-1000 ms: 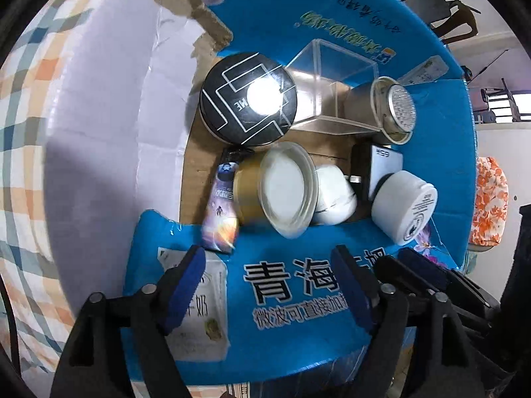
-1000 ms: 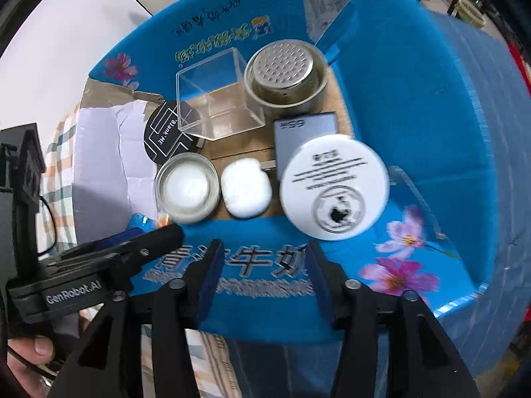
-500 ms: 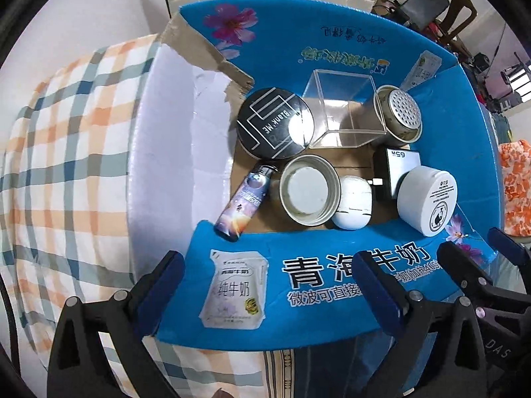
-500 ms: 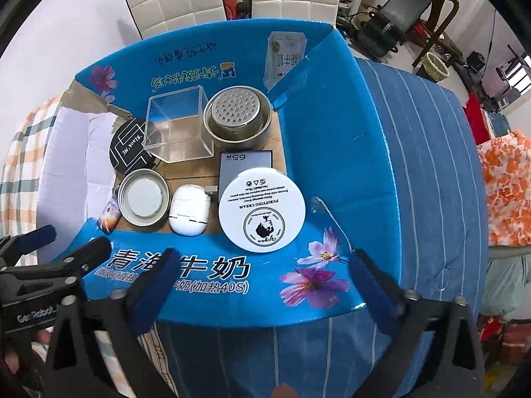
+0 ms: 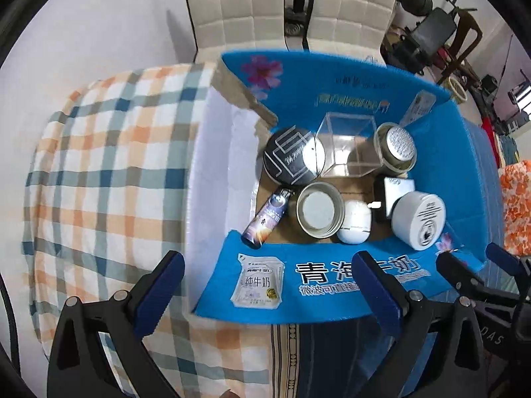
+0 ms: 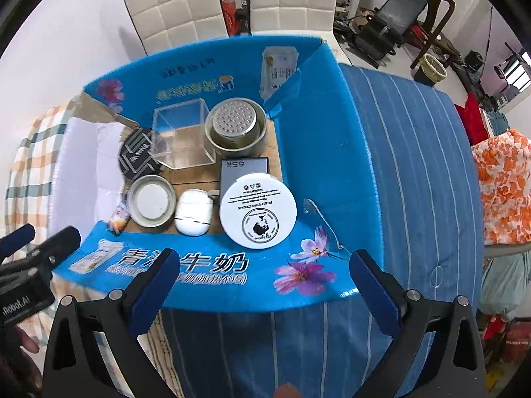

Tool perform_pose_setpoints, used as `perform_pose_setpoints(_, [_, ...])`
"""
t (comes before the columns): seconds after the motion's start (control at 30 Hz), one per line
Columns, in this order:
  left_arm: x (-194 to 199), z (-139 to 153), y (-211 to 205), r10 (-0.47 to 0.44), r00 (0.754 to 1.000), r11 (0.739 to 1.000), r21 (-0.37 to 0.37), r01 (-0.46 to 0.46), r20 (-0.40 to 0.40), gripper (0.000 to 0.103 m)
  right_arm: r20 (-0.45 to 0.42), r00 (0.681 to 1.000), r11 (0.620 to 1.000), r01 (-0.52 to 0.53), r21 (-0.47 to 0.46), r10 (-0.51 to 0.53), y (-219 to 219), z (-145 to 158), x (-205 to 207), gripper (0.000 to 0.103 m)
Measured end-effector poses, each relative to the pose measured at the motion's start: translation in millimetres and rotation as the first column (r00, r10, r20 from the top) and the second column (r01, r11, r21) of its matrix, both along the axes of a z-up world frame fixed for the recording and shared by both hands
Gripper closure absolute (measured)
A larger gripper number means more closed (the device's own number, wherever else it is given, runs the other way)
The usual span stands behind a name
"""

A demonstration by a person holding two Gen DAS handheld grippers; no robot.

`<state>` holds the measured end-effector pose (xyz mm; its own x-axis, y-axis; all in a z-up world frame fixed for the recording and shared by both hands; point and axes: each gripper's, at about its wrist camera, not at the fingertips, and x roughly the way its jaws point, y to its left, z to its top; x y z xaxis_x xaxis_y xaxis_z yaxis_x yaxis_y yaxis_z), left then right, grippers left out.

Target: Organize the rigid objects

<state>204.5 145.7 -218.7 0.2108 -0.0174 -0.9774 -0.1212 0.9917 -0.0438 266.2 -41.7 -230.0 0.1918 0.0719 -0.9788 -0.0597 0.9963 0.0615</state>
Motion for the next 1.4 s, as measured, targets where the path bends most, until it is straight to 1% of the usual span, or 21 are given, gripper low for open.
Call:
perform_pose_setpoints(0.1, [-10, 29, 0, 0.011, 0.999, 1.000, 0.011, -0.012, 0.041, 0.000, 0.028, 1.000, 1.000, -0.005, 0.026, 0.005, -6, 27, -11, 0.000])
perform_pose_setpoints(0.2, [-24, 65, -3, 0.019, 0.995, 1.000, 0.015, -0.020, 0.095, 0.000, 0.060, 0.998, 0.998, -0.007, 0.057, 0.003, -14, 62, -26, 0.000])
perform_pose_setpoints(0.33, [-46, 108, -9, 0.015, 0.991, 0.999, 0.026, -0.019, 0.136, 0.000, 0.124, 0.992, 0.997, 0.000, 0.083, -0.011, -25, 113, -47, 0.000])
perform_pose_setpoints(0.47, [-69, 152, -7, 0.055, 0.979, 0.998, 0.001, -0.056, 0.198, 0.000, 0.165, 0.986, 0.994, 0.005, 0.112, -0.023, -39, 156, -64, 0.000])
perform_pose_setpoints(0.53, [-75, 165, -7, 0.058, 0.976, 0.998, 0.009, -0.061, 0.208, 0.000, 0.184, 0.983, 0.993, -0.008, 0.119, -0.014, -44, 178, -73, 0.000])
perform_pose_setpoints(0.63, [-85, 186, -9, 0.060, 0.971, 0.998, 0.013, -0.065, 0.231, 0.000, 0.197, 0.980, 0.992, -0.021, 0.127, -0.004, -50, 202, -85, 0.000])
perform_pose_setpoints(0.77, [-94, 203, -15, 0.062, 0.968, 0.998, 0.004, -0.065, 0.243, 0.000, 0.215, 0.976, 0.990, -0.048, 0.135, 0.018, -54, 228, -100, 0.000])
perform_pose_setpoints(0.9, [-98, 204, -24, 0.047, 0.971, 0.998, 0.021, -0.053, 0.234, 0.000, 0.247, 0.969, 0.990, -0.058, 0.127, 0.025, -59, 245, -111, 0.000])
perform_pose_setpoints(0.97, [-100, 203, -27, 0.047, 0.971, 0.998, 0.036, -0.057, 0.236, 0.000, 0.264, 0.964, 0.992, -0.050, 0.116, 0.018, -61, 247, -113, 0.000])
perform_pose_setpoints(1.0, [-101, 202, -29, 0.046, 0.971, 0.998, 0.031, -0.055, 0.234, 0.000, 0.271, 0.962, 0.994, -0.046, 0.103, 0.016, -62, 247, -113, 0.000])
perform_pose_setpoints(1.07, [-100, 199, -32, 0.040, 0.974, 0.998, 0.034, -0.049, 0.225, 0.000, 0.271, 0.962, 0.996, -0.030, 0.086, 0.006, -64, 242, -109, 0.000])
perform_pose_setpoints(1.23, [-97, 196, -37, 0.033, 0.974, 0.998, 0.049, -0.045, 0.225, 0.000, 0.253, 0.967, 0.997, -0.006, 0.077, -0.014, -69, 226, -97, 0.000])
perform_pose_setpoints(1.4, [-93, 194, -39, 0.034, 0.973, 0.998, 0.050, -0.047, 0.230, 0.000, 0.221, 0.975, 0.996, -0.001, 0.089, -0.018, -70, 210, -88, 0.000])
